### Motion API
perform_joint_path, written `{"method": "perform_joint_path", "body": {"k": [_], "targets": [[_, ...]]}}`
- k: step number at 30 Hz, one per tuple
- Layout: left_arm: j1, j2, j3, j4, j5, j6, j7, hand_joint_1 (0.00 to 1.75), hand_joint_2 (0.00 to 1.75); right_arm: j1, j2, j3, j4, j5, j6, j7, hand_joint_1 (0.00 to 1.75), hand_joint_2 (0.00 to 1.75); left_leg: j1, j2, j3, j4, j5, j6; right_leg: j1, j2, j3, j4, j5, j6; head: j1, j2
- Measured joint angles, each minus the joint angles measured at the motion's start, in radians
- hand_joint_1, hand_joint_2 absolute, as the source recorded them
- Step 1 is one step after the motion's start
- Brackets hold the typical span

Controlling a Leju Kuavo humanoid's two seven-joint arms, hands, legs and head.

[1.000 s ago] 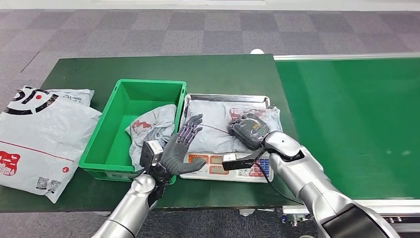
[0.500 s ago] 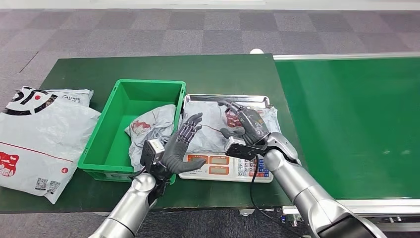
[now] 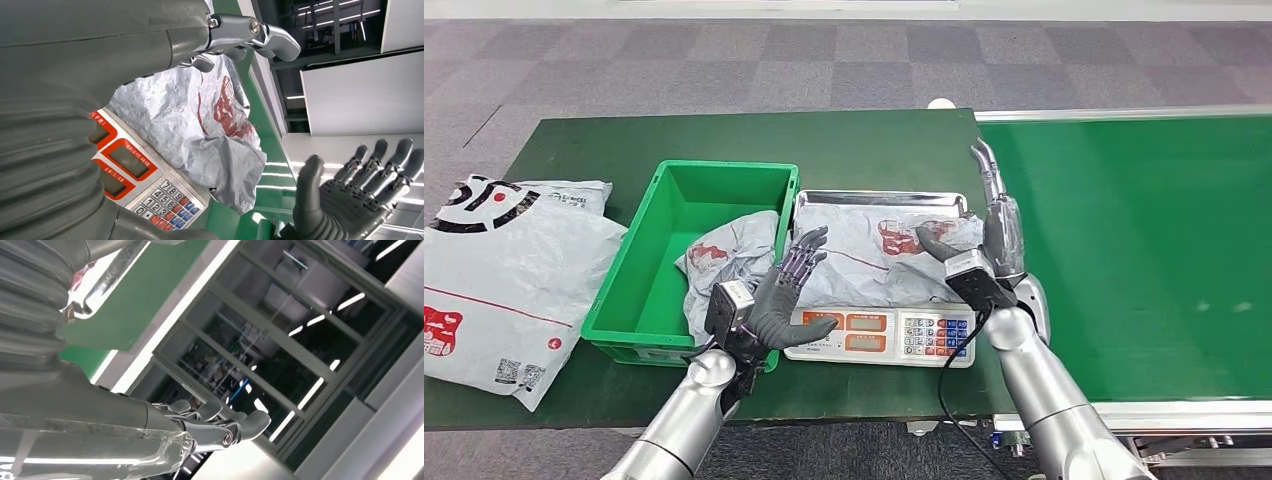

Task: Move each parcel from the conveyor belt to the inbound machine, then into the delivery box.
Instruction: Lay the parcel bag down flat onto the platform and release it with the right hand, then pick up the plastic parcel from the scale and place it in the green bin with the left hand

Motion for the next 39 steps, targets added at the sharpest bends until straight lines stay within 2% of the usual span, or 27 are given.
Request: {"method": "perform_joint_path", "body": {"k": [15,19,23,25,27,30,32,36,39], "targets": [[0.000,0.000,0.000,0.000,0.000,0.001,0.000,0.00,1.75,0.020,0.000,-0.042,-0.045,-0.012,-0.011,0.000,0.00,1.75,0.000,0.000,0.000,0.000,0.000,0.000,0.000,0.000,0.000,0.000,0.000,0.000,0.000,0.000],[0.000,0.000,0.000,0.000,0.000,0.004,0.000,0.00,1.75,0.033,0.000,-0.086,-0.073,-0.060,-0.089,0.000,0.00,1.75,0.000,0.000,0.000,0.000,0.000,0.000,0.000,-0.001,0.000,0.000,0.000,0.000,0.000,0.000],[0.000,0.000,0.000,0.000,-0.002,0.004,0.000,0.00,1.75,0.060,-0.007,-0.159,-0.077,0.014,-0.244,0.000,0.00,1.75,0.000,0.000,0.000,0.000,0.000,0.000,0.000,0.000,0.000,0.000,0.000,0.000,0.000,0.000],[0.000,0.000,0.000,-0.002,-0.004,0.006,0.000,0.00,1.75,0.078,-0.009,-0.209,-0.072,-0.002,-0.257,0.000,0.00,1.75,0.000,0.000,0.000,0.000,0.000,0.000,0.000,-0.001,0.000,0.000,0.000,0.000,0.000,0.000],[0.000,0.000,0.000,-0.010,-0.009,0.020,0.000,0.00,1.75,0.093,-0.010,-0.243,-0.069,-0.073,-0.254,0.001,0.00,1.75,0.000,0.000,-0.001,0.000,0.000,0.000,0.000,-0.001,0.000,0.000,0.000,0.000,0.000,0.000],[-0.002,-0.002,-0.003,-0.032,-0.037,0.091,0.000,0.00,1.75,0.099,-0.013,-0.255,-0.057,-0.121,-0.263,0.000,0.00,1.75,0.000,0.001,0.000,0.000,0.000,0.000,0.000,0.001,-0.001,0.000,0.000,0.000,0.000,0.000],[-0.012,-0.005,-0.018,-0.045,-0.080,0.181,0.000,0.00,1.75,0.097,-0.014,-0.255,-0.038,-0.116,-0.263,0.000,0.00,1.75,0.000,0.001,0.000,0.000,0.000,0.000,0.000,0.002,-0.001,0.000,0.000,0.000,0.000,0.000],[-0.083,-0.032,-0.100,-0.006,-0.254,0.423,0.000,0.00,1.75,0.083,-0.009,-0.243,0.005,-0.080,-0.272,0.000,0.00,1.75,0.000,-0.003,-0.001,0.000,0.001,0.001,0.000,-0.004,0.000,0.000,0.000,0.000,0.000,0.000],[-0.147,-0.071,-0.159,0.082,-0.358,0.500,0.023,0.00,1.75,0.073,-0.004,-0.226,0.030,-0.076,-0.281,0.000,0.00,1.75,0.000,-0.004,-0.001,0.000,0.001,0.001,0.000,-0.005,0.001,0.000,0.000,0.000,0.000,0.000]]}}
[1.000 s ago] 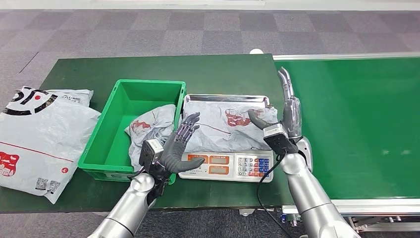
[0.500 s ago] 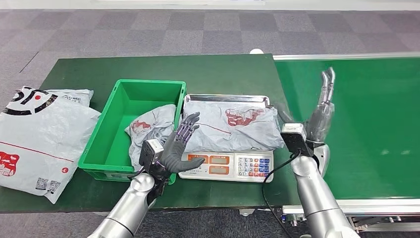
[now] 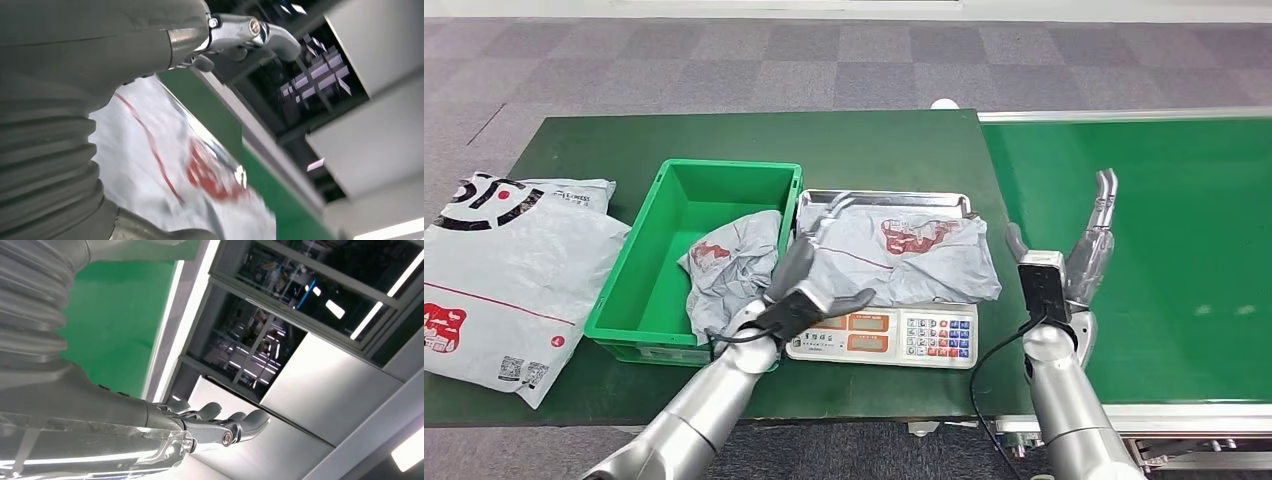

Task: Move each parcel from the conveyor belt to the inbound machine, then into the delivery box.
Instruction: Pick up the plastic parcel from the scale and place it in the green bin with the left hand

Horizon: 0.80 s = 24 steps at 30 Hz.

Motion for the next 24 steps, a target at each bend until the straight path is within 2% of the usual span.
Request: {"method": "perform_joint_path", "body": {"k": [5,11,18,24], "targets": [[-0.081,-0.062,-0.066,0.164,-0.113,0.030,0.169,0.00,1.75,-0.004,0.007,0.016,0.026,-0.007,-0.005,0.000,0.00,1.75,-0.001,0.002,0.000,0.001,0.000,0.000,-0.001,0.002,-0.001,0.000,0.000,0.000,0.000,0.000],[-0.123,-0.090,-0.142,0.273,-0.211,0.021,0.404,0.00,1.75,-0.002,0.007,0.016,0.043,0.018,-0.006,0.000,0.00,1.75,-0.001,0.002,0.000,0.000,0.000,0.000,-0.001,0.003,-0.001,0.000,0.000,0.000,0.000,0.000],[-0.149,-0.097,-0.231,0.325,-0.180,-0.128,0.516,0.00,1.75,-0.002,0.007,0.015,0.058,0.032,-0.006,0.000,0.00,1.75,-0.001,0.002,0.000,0.000,0.000,0.000,-0.001,0.003,-0.001,0.000,0.000,0.000,0.000,0.000],[-0.158,-0.098,-0.249,0.336,-0.131,-0.151,0.550,0.00,1.75,0.000,0.007,0.013,0.064,0.041,-0.007,0.000,0.00,1.75,-0.001,0.002,0.000,0.000,0.000,0.000,-0.001,0.002,-0.001,0.000,0.000,0.000,0.000,0.000]]}}
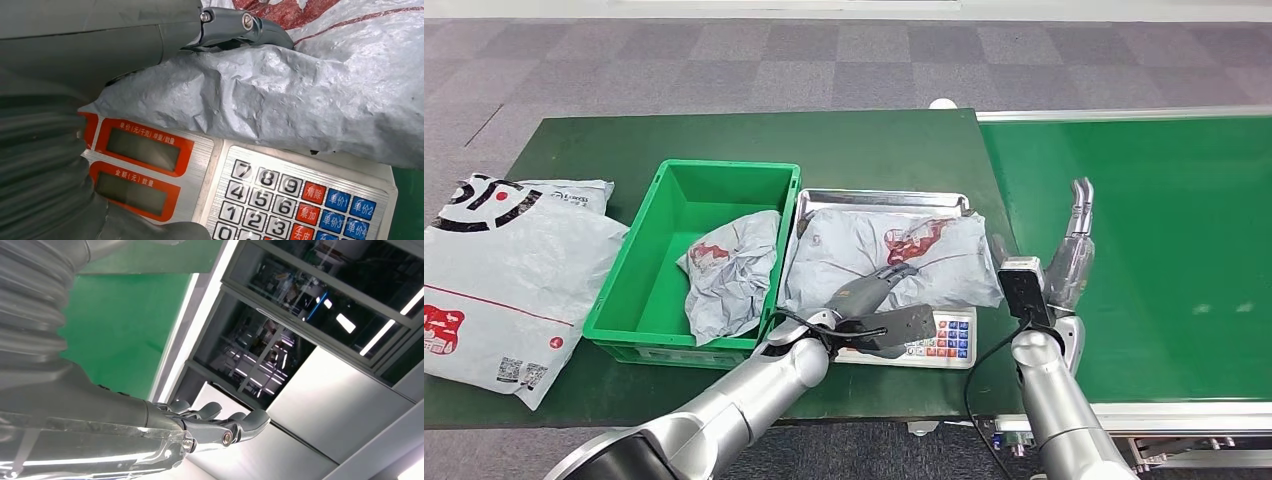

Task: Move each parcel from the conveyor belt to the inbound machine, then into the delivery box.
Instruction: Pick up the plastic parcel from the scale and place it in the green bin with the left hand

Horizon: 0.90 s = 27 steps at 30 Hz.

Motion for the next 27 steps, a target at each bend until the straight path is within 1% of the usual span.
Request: {"method": "perform_joint_path", "body": {"k": [8,9,12,13,19,27], "targets": [[-0.004,0.000,-0.009,0.005,0.004,-0.001,0.001,0.00,1.75,0.003,0.000,0.000,0.001,0.001,-0.003,0.000,0.00,1.75,0.000,0.000,0.000,0.000,0.000,0.000,0.000,0.000,0.000,0.000,0.000,0.000,0.000,0.000],[-0.004,0.000,-0.009,0.005,0.004,-0.001,0.001,0.15,1.75,0.003,0.000,0.000,0.001,0.001,-0.004,0.000,0.00,1.75,0.000,0.000,0.000,0.000,0.000,0.000,0.000,0.000,0.000,0.000,0.000,0.000,0.000,0.000],[-0.005,0.000,-0.010,0.006,0.008,0.003,-0.004,1.46,1.75,0.003,0.000,0.000,0.001,0.002,-0.005,0.000,0.00,1.75,0.000,0.000,0.000,0.000,0.000,0.000,0.000,0.000,0.000,0.000,0.000,0.000,0.000,0.000],[-0.005,0.000,-0.010,0.006,0.014,0.011,-0.011,1.75,1.75,0.004,0.000,-0.001,0.001,0.003,-0.006,0.000,0.00,1.75,0.000,0.000,0.000,0.000,0.000,0.000,0.000,0.000,0.000,0.000,0.000,0.000,0.000,0.000],[-0.005,0.000,-0.010,0.001,0.079,0.079,-0.094,1.75,1.75,0.012,0.000,-0.003,0.001,0.012,-0.006,0.000,0.00,1.75,0.000,0.000,0.000,0.000,0.000,0.000,0.000,0.000,0.000,0.000,0.000,0.000,0.000,0.000],[-0.004,0.000,-0.008,-0.019,0.154,0.077,-0.179,1.75,1.75,0.013,0.000,-0.003,0.000,-0.005,0.010,0.000,0.00,1.75,0.000,0.000,0.000,0.000,0.000,0.000,0.000,0.000,0.000,0.000,0.000,0.000,0.000,0.000]]}}
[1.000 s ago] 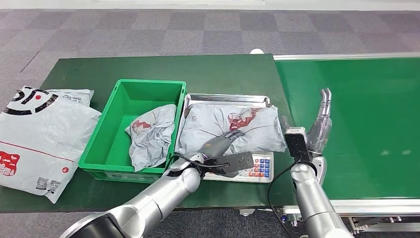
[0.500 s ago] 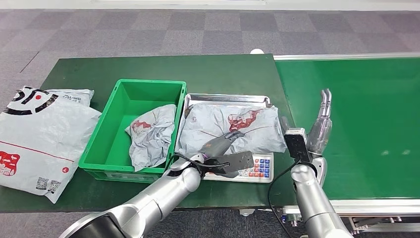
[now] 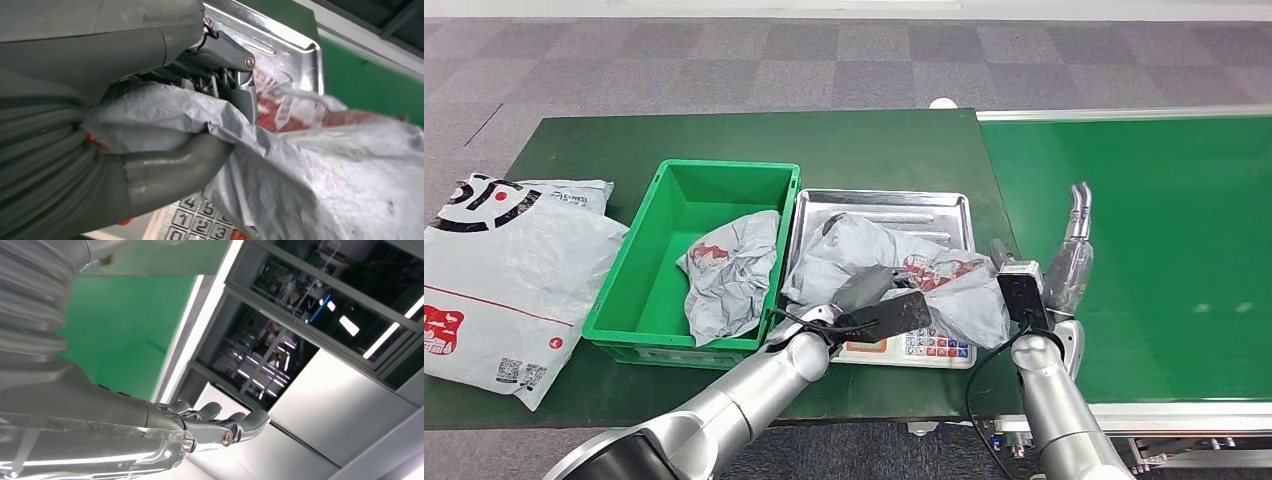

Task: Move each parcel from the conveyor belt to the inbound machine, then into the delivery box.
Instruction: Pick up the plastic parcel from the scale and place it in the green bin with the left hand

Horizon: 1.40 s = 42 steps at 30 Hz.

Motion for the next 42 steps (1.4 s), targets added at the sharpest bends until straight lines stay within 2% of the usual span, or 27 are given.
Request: {"method": "perform_joint_path", "body": {"k": [13,16,19,22,24,26,29,35,39,42], "targets": [[0.006,0.000,0.042,0.005,-0.004,0.065,-0.097,1.75,1.75,0.004,0.003,-0.001,-0.010,-0.030,0.034,0.000,0.00,1.75,0.000,0.000,0.000,0.000,0.000,0.000,0.000,0.000,0.000,0.000,0.000,0.000,0.000,0.000],[0.019,0.000,0.072,-0.013,-0.004,0.141,-0.185,1.75,1.75,0.009,0.005,-0.001,-0.016,-0.030,0.032,0.000,0.00,1.75,0.000,0.000,0.000,0.000,0.000,0.000,0.000,0.000,0.000,0.000,0.000,0.000,0.000,0.000],[0.037,0.001,0.118,-0.065,-0.011,0.269,-0.291,1.75,1.75,0.013,0.006,-0.001,-0.019,-0.031,0.027,0.000,0.00,1.75,0.000,0.000,0.000,0.000,0.000,0.000,0.000,0.000,0.000,0.000,0.000,0.000,0.000,0.000],[0.060,0.008,0.160,-0.159,-0.063,0.395,-0.328,1.75,1.75,0.016,0.006,-0.001,-0.023,-0.034,0.020,0.000,0.00,1.75,0.000,0.000,0.000,0.000,0.000,0.000,0.000,0.000,0.000,0.000,0.000,0.000,0.000,0.000],[0.076,0.020,0.184,-0.249,-0.139,0.480,-0.315,1.75,1.75,0.017,0.005,-0.001,-0.024,-0.037,0.017,0.000,0.00,1.75,0.000,0.000,0.000,0.000,0.000,0.000,0.000,0.000,0.000,0.000,0.000,0.000,0.000,0.000],[0.095,0.034,0.205,-0.344,-0.212,0.525,-0.293,1.75,1.75,0.019,0.005,-0.001,-0.025,-0.039,0.016,0.000,0.00,1.75,0.000,0.000,0.000,0.000,0.000,0.000,0.000,0.000,0.000,0.000,0.000,0.000,0.000,0.000],[0.115,0.050,0.227,-0.455,-0.259,0.535,-0.272,1.75,1.75,0.020,0.005,-0.001,-0.026,-0.039,0.016,0.000,0.00,1.75,0.000,0.000,0.000,0.000,0.000,0.000,0.000,0.000,0.000,0.000,0.000,0.000,0.000,0.000],[0.143,0.070,0.250,-0.574,-0.307,0.556,-0.258,1.75,1.75,0.020,0.005,-0.001,-0.027,-0.039,0.016,0.000,0.00,1.75,0.000,0.000,0.000,0.000,0.000,0.000,0.000,0.000,0.000,0.000,0.000,0.000,0.000,0.000],[0.153,0.097,0.277,-0.674,-0.487,0.578,-0.160,1.75,1.75,0.020,0.005,-0.001,-0.027,-0.040,0.016,0.000,0.00,1.75,0.000,0.001,0.000,0.000,0.000,0.000,0.000,0.001,0.000,0.000,0.000,0.000,0.000,0.000],[0.153,0.126,0.314,-0.722,-0.599,0.552,-0.062,1.75,1.75,0.020,0.004,-0.001,-0.027,-0.043,0.015,0.000,0.00,1.75,0.001,0.001,0.000,0.000,0.000,0.000,0.001,0.001,0.000,0.000,0.000,0.000,0.000,0.000]]}}
